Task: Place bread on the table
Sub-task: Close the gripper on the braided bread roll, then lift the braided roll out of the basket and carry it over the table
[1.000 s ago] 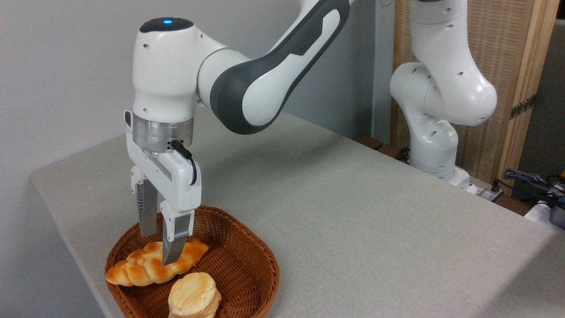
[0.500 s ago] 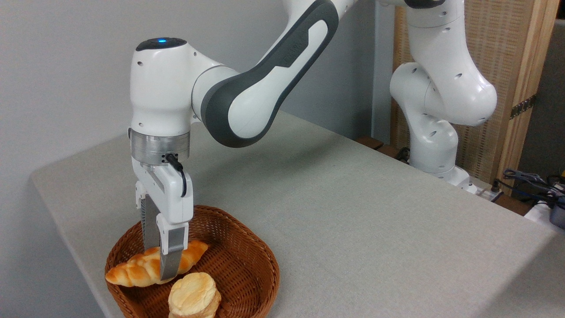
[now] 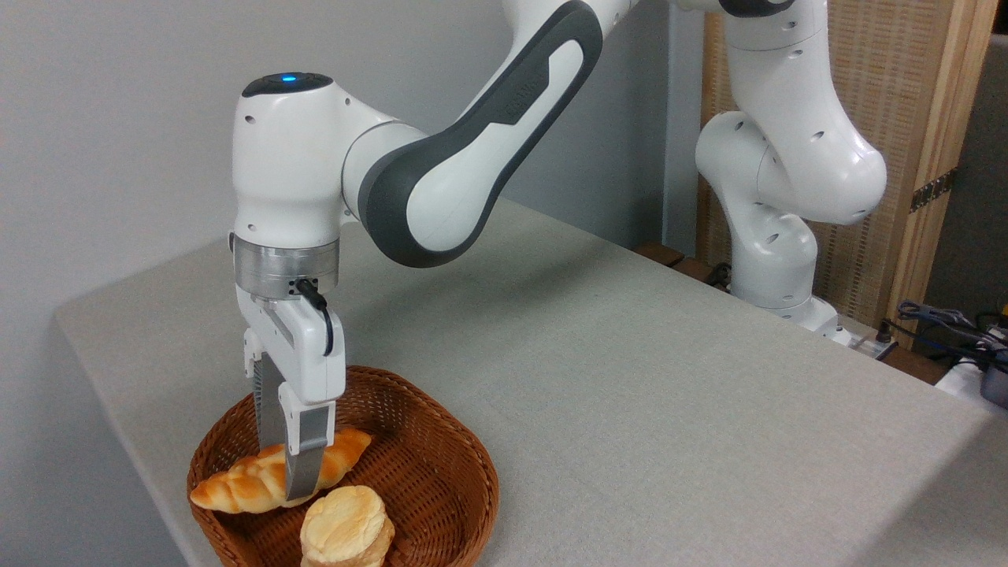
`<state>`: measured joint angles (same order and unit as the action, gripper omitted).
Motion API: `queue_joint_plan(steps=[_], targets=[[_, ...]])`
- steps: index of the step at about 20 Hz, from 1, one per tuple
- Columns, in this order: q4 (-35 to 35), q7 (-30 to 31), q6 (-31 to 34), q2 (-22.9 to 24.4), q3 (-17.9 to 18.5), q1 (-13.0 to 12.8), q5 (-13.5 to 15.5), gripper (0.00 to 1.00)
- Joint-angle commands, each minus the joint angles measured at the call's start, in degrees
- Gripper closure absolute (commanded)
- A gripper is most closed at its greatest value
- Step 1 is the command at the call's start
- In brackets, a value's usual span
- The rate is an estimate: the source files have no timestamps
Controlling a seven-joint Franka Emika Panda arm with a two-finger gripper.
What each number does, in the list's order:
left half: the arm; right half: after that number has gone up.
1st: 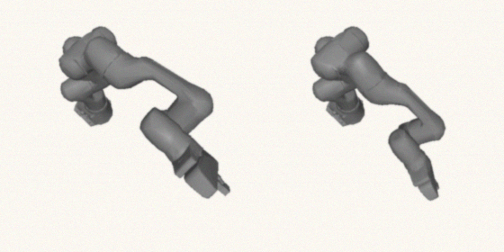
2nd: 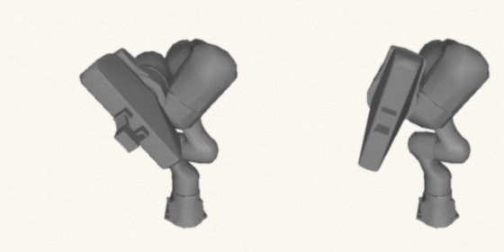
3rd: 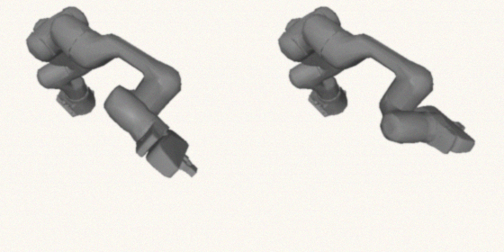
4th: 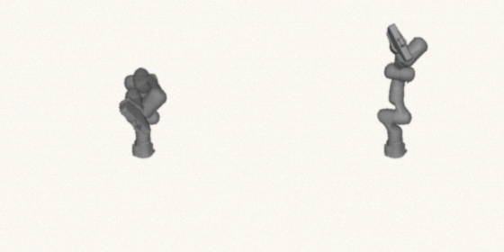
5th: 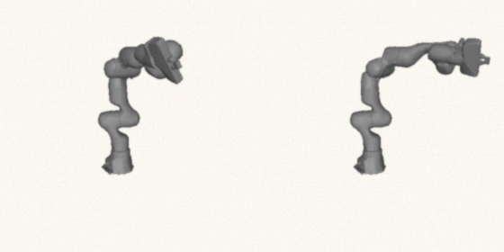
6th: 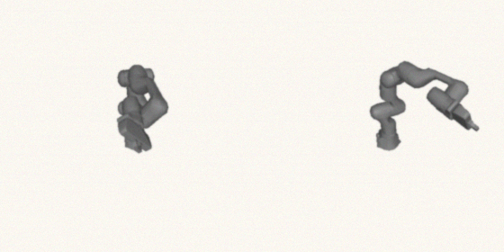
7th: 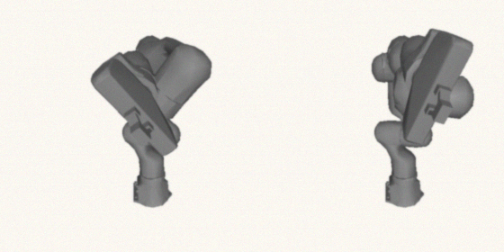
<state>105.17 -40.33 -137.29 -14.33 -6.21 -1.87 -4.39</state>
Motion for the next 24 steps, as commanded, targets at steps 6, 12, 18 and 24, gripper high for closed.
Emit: queue_joint_plan(steps=[6,12,18,24], targets=[[0.1,-0.4,-1.2,0.0,-0.2,0.5,-1.0,0.65],[-0.1,-0.1,-1.1,0.5,-0.2,0.5,-0.4,0.67],[-0.6,0.2,-0.7,4.7,0.8,0.5,0.2,0.67],[-2.0,0.2,-0.4,7.9,3.2,0.5,9.1,0.66]])
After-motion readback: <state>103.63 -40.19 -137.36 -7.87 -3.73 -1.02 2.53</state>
